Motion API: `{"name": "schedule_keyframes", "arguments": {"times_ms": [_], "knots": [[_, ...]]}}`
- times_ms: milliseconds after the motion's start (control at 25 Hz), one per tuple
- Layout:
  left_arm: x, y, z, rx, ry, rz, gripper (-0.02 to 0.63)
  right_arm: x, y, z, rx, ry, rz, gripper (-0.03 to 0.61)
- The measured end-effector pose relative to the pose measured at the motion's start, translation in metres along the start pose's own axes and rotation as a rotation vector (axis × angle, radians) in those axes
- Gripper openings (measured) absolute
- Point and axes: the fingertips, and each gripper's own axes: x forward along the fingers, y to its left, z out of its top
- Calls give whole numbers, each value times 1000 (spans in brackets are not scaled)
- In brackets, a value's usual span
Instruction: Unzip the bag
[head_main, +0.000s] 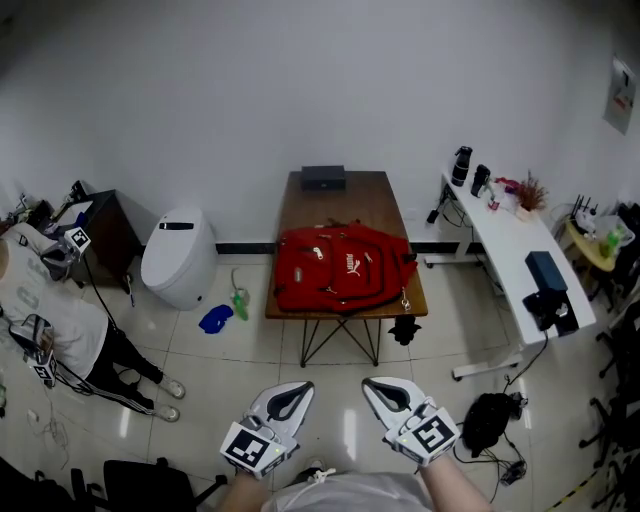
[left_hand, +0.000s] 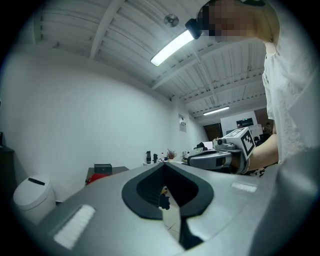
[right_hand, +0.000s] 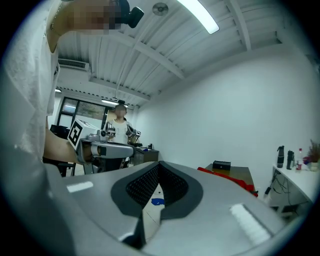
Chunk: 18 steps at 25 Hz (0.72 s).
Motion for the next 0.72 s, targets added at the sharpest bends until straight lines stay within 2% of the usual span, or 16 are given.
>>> {"name": "schedule_keyframes", "arguments": {"times_ms": [160, 320, 720], "knots": [[4, 3, 3, -6, -8, 0, 6, 3, -2, 14, 18, -13, -10, 5], [8, 3, 2, 5, -2, -6, 6, 1, -11, 6, -8, -9, -23, 6], [4, 5, -4, 0, 9, 4, 6, 1, -10, 1, 2, -1, -39, 6]]}}
